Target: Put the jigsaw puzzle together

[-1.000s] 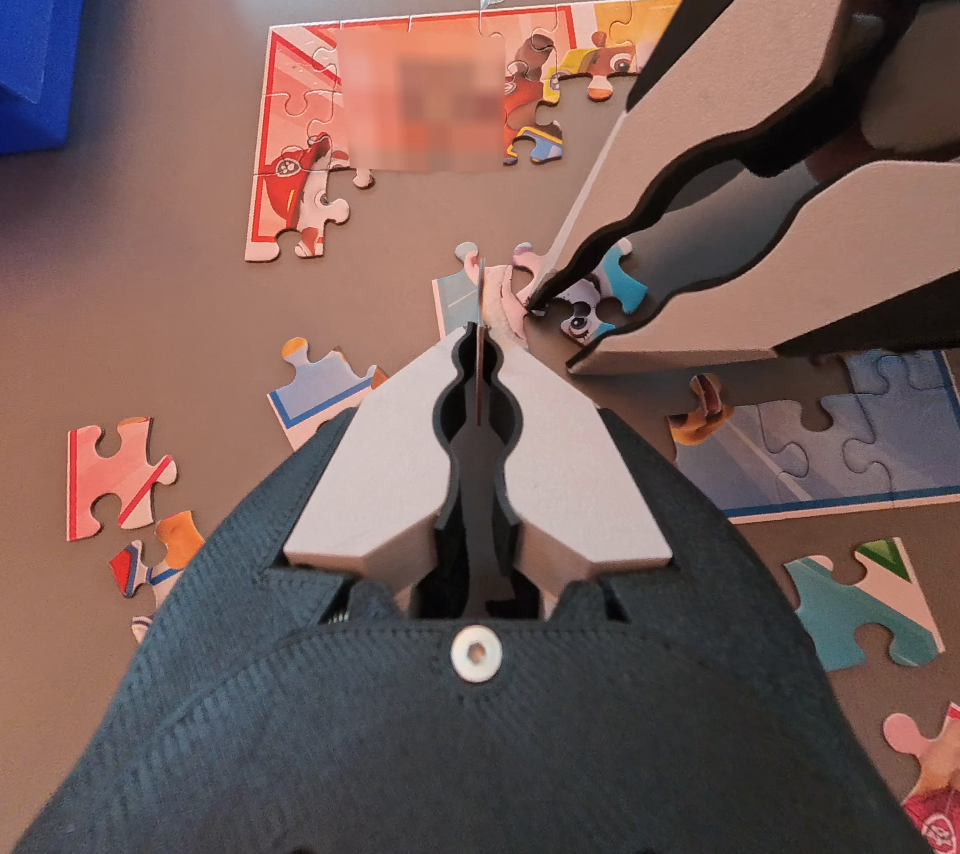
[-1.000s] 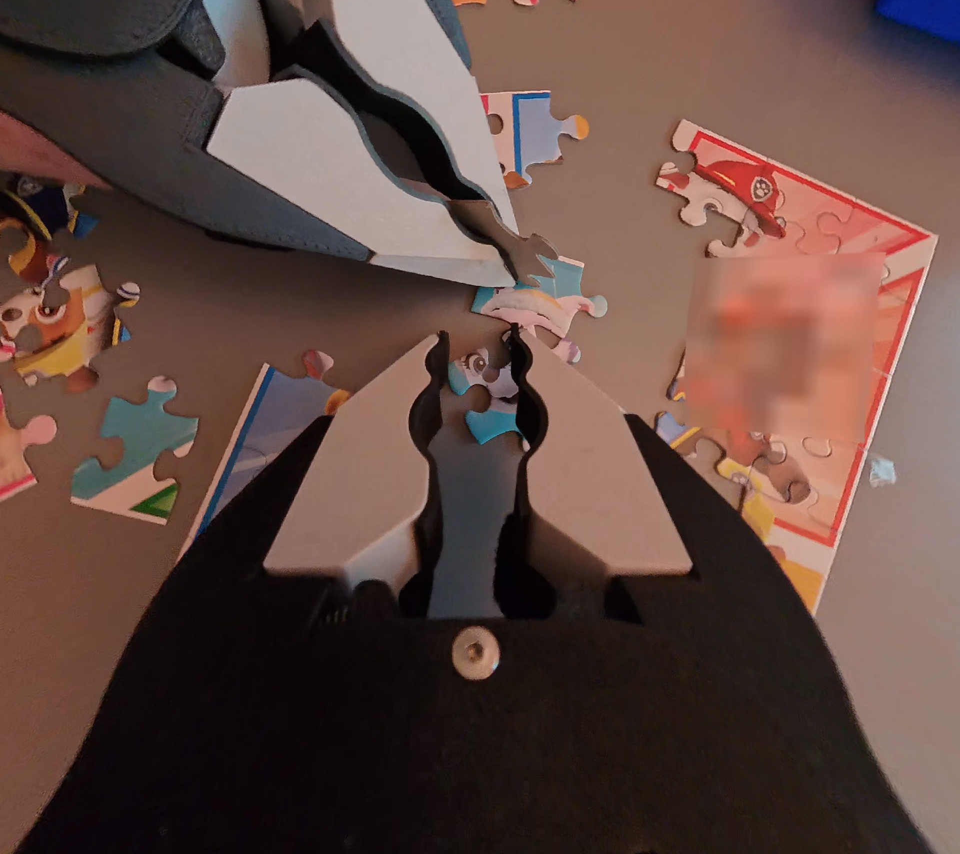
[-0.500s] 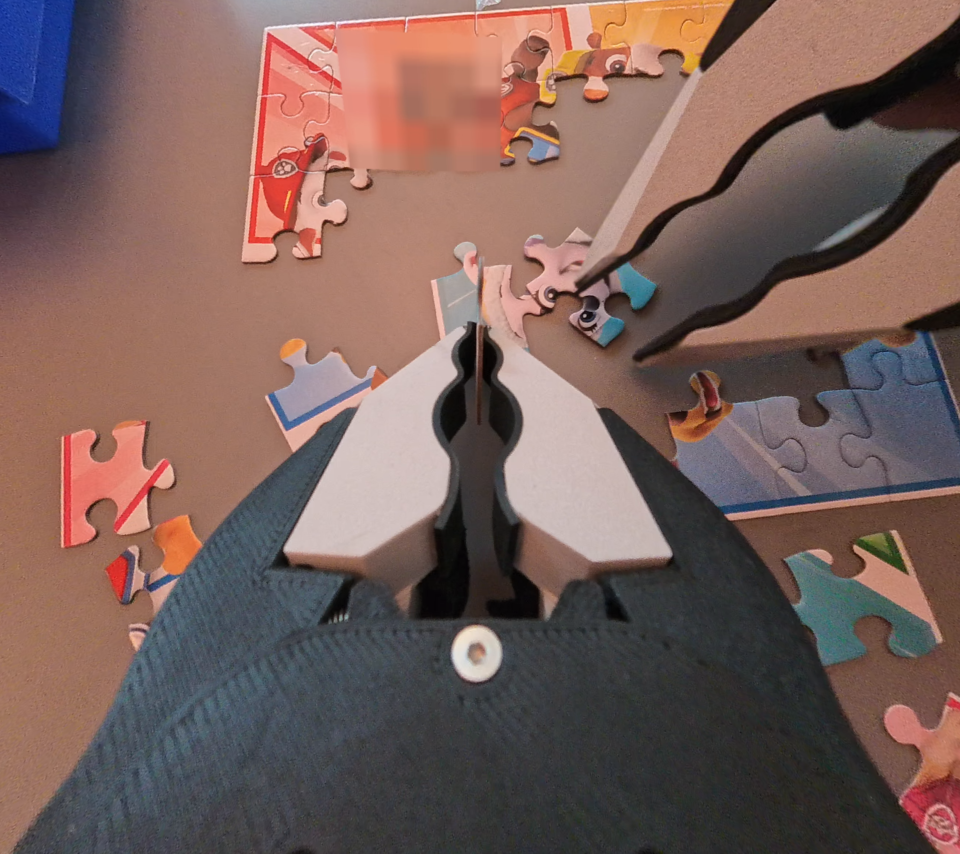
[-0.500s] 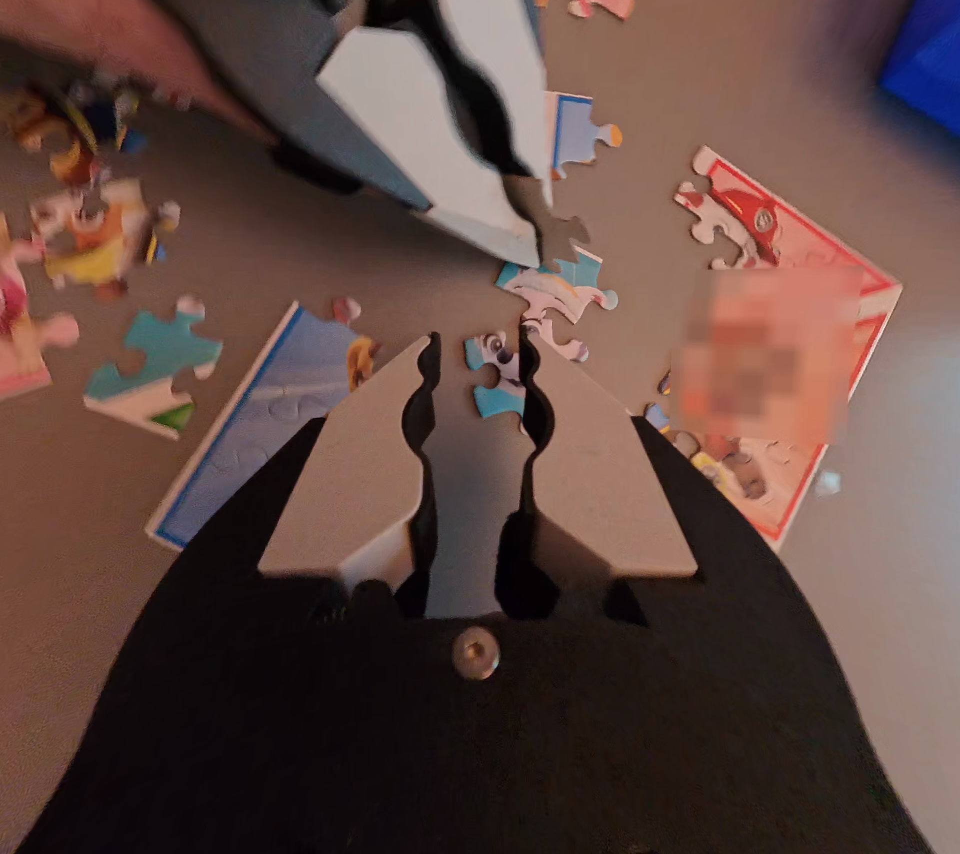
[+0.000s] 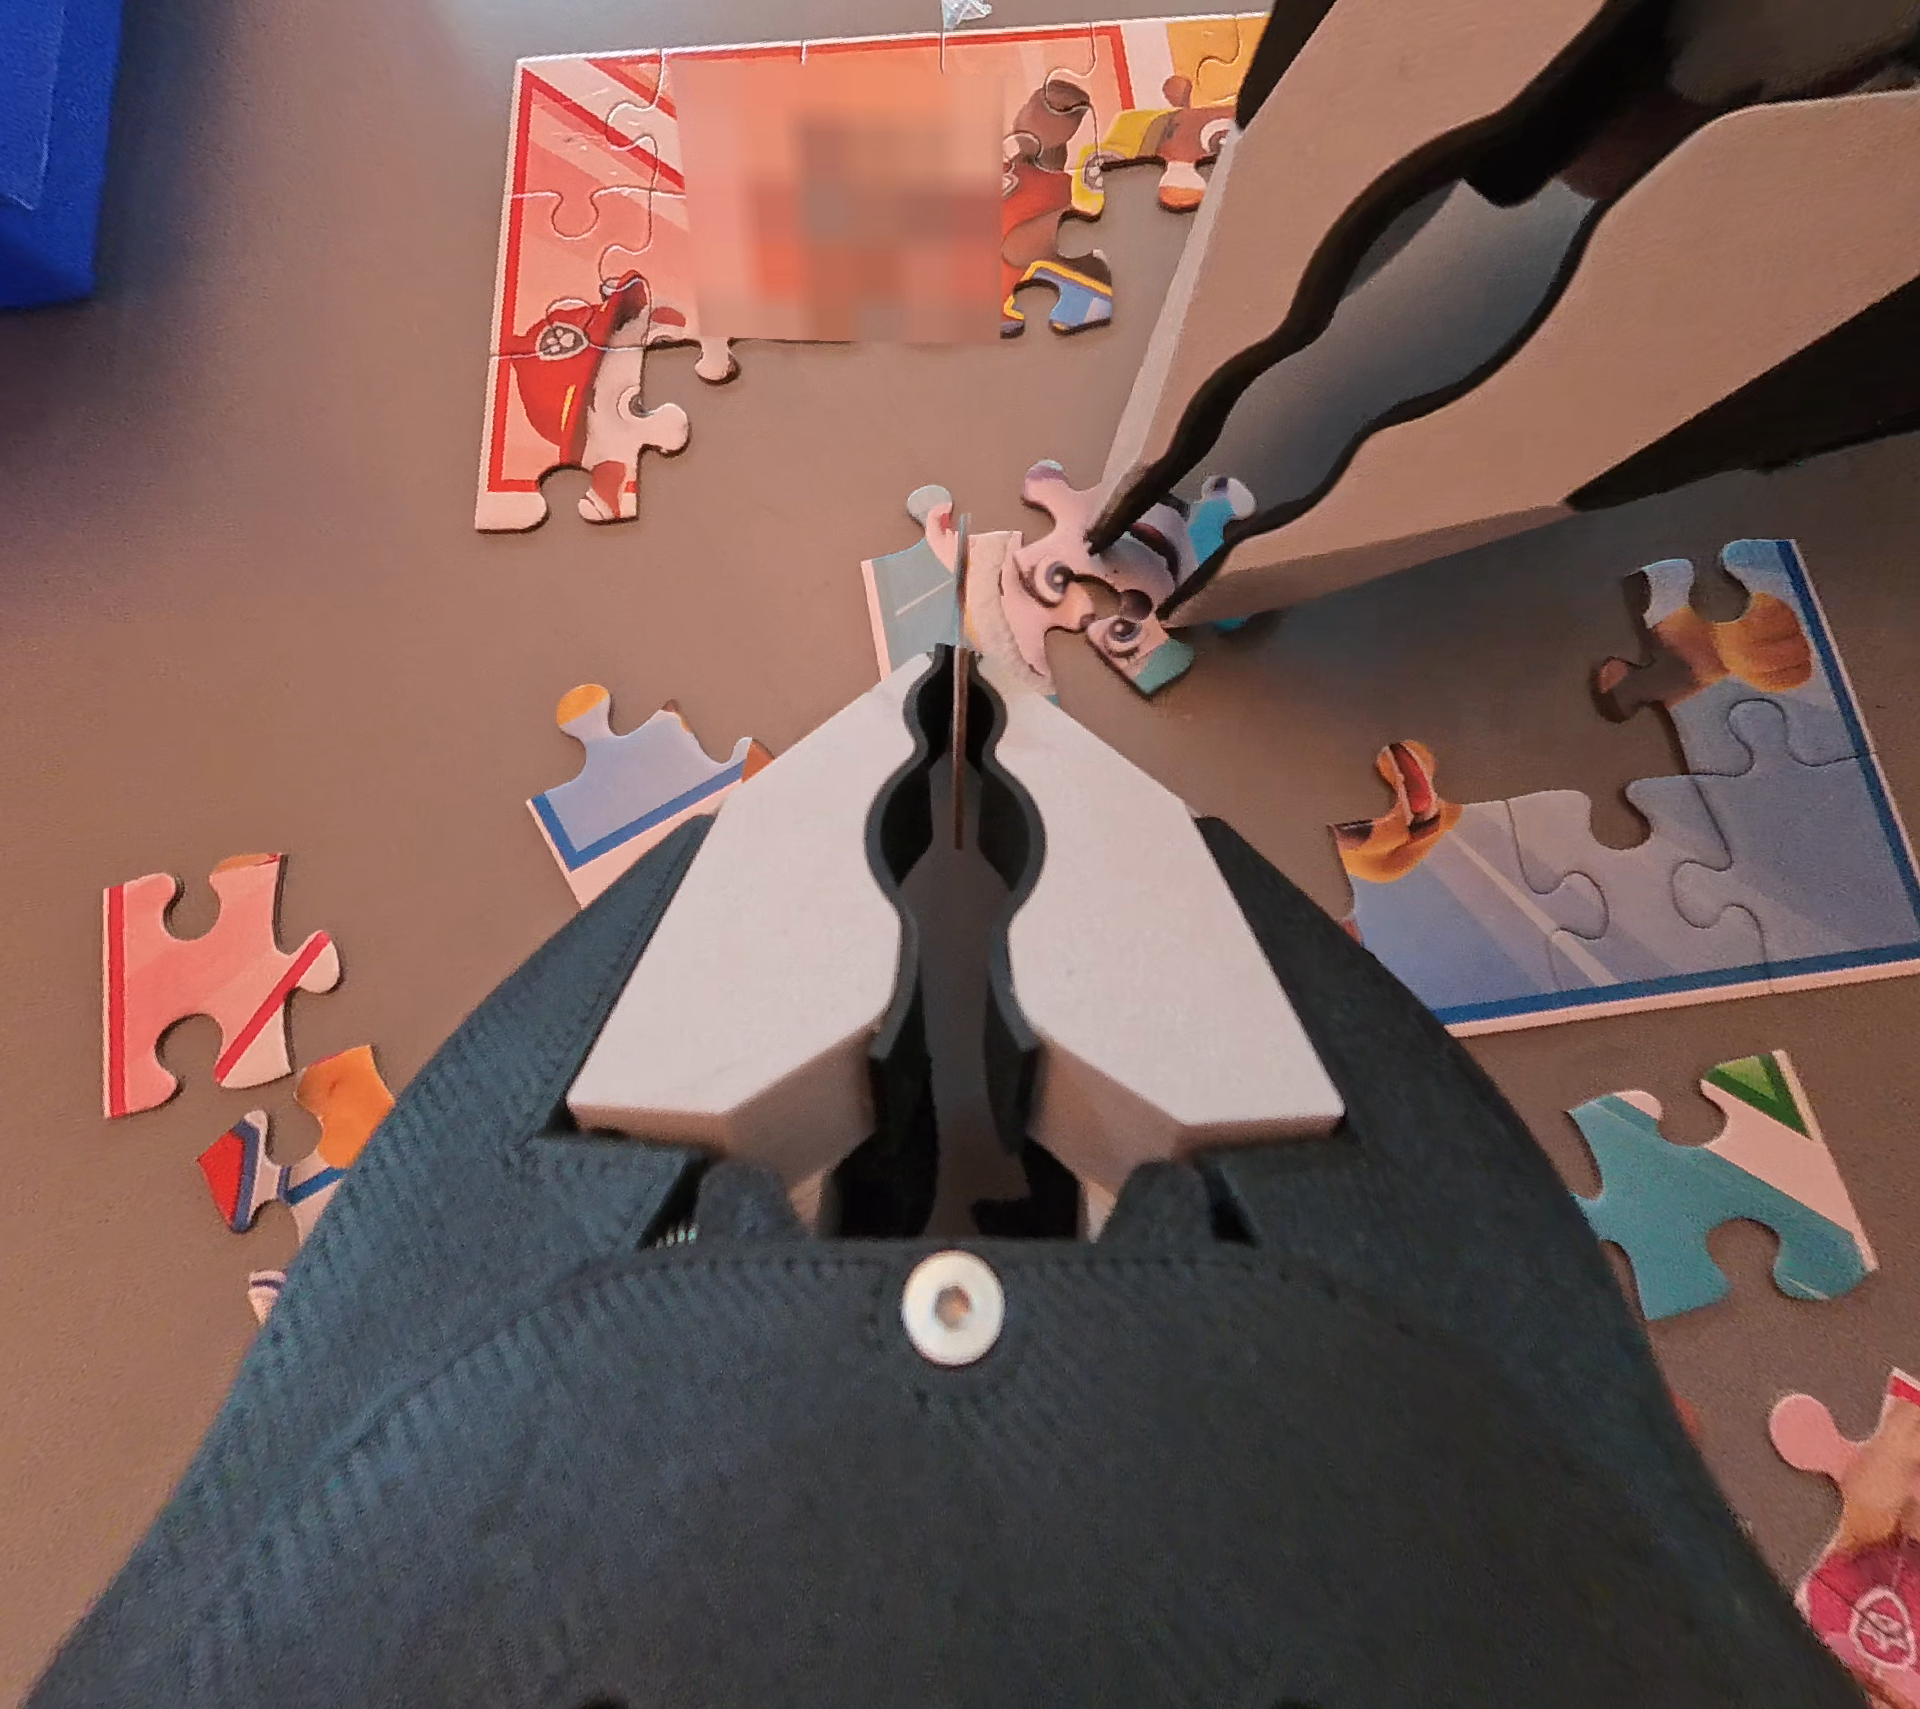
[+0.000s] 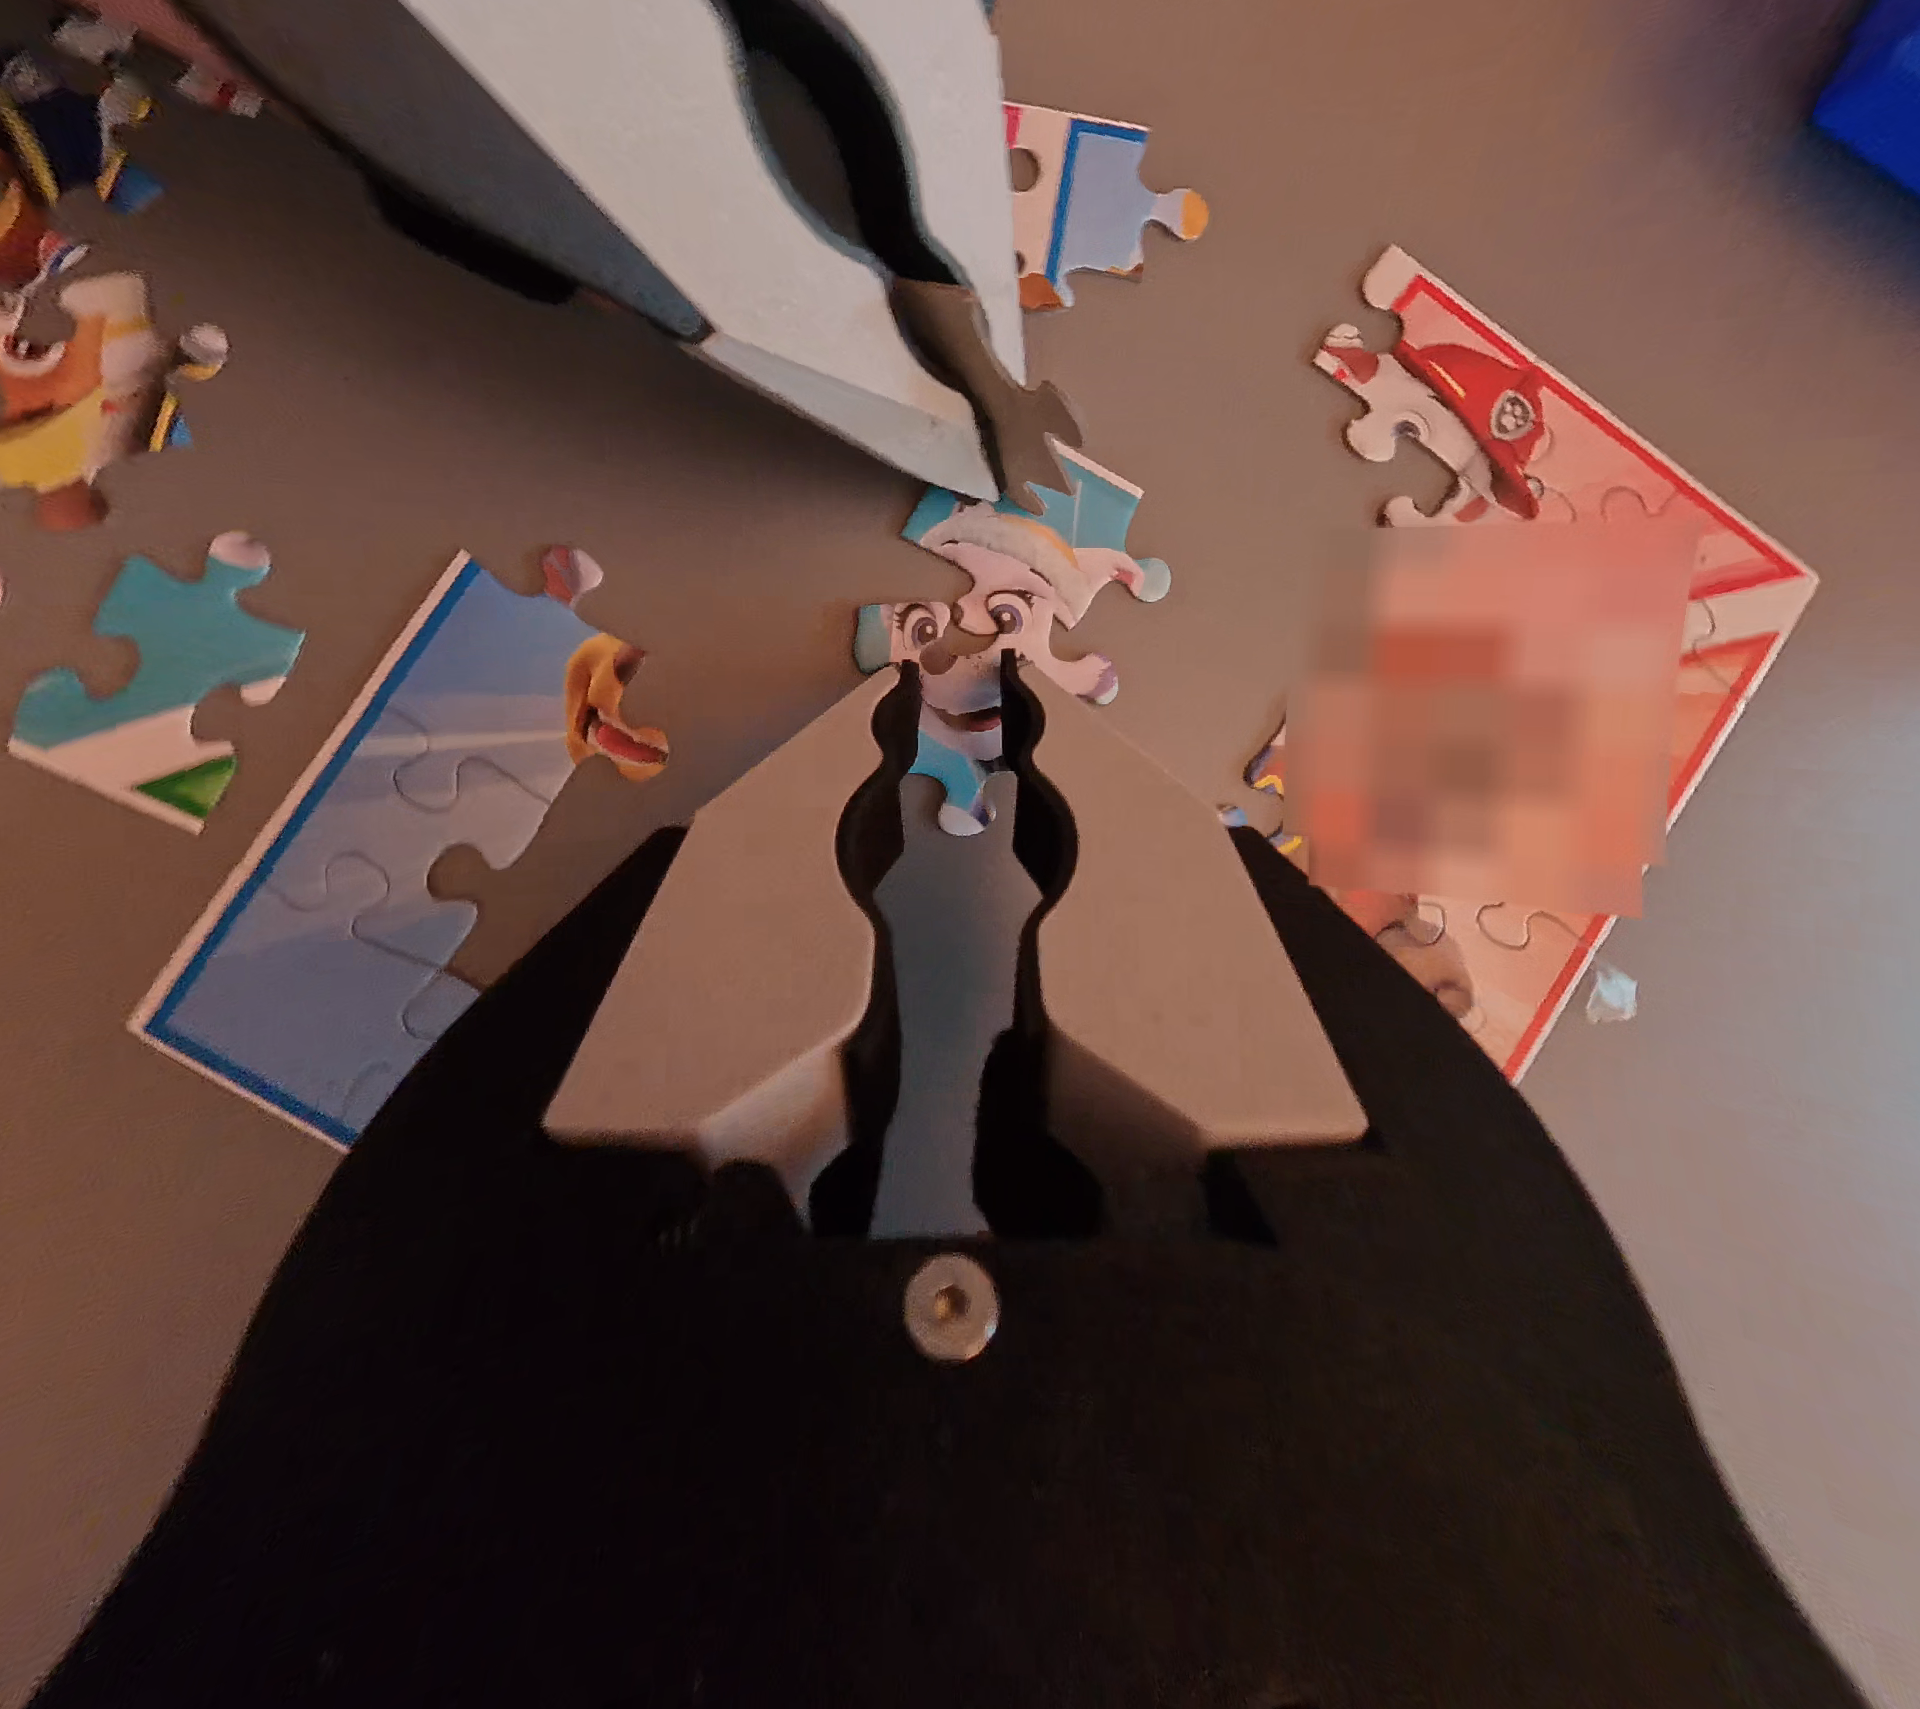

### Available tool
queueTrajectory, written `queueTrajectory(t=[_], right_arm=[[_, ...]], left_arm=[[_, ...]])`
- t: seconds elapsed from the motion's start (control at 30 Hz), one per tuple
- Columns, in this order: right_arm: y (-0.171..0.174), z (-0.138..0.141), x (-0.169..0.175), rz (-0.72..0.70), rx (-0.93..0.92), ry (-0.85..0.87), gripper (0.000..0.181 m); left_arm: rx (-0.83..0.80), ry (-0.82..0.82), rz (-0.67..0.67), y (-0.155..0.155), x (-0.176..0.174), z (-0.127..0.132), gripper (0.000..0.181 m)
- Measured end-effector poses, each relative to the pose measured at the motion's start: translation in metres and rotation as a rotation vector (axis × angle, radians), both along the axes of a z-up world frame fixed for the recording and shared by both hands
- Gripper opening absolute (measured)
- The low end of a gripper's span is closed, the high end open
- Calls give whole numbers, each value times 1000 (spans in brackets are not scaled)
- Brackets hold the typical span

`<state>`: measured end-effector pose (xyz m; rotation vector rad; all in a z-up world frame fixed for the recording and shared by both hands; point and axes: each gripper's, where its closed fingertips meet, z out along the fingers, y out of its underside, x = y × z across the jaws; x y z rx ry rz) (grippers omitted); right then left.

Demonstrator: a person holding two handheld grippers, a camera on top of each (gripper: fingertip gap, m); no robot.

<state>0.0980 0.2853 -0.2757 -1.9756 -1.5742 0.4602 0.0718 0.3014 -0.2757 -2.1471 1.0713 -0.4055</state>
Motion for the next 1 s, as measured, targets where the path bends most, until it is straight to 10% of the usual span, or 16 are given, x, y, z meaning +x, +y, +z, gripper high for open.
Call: queueTrajectory(t=[0.47, 1.0], right_arm=[[-6, 0, -6, -388, -127, 125, 0], [4, 1, 6, -215, -123, 30, 6]], left_arm=[[14, 16, 23, 0, 0, 0, 1], [34, 67, -145, -29, 24, 1, 1]])
